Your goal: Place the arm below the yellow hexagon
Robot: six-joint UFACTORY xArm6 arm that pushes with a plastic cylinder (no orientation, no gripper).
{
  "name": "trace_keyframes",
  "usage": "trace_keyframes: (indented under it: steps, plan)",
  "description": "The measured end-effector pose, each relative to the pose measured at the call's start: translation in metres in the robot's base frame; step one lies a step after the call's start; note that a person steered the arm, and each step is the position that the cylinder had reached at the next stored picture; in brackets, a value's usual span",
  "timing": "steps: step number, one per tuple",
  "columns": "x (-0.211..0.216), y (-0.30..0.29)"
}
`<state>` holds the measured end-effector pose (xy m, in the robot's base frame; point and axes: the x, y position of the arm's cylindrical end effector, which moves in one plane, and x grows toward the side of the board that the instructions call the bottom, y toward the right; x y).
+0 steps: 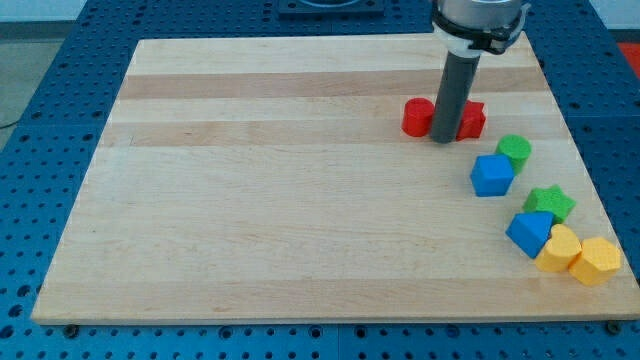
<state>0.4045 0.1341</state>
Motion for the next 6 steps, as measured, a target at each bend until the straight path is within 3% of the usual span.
trace_keyframes:
  steps: [3,5,6]
  plan:
    - [0.127,-0.046]
    - [0.207,0.006]
    - [0.214,0.054]
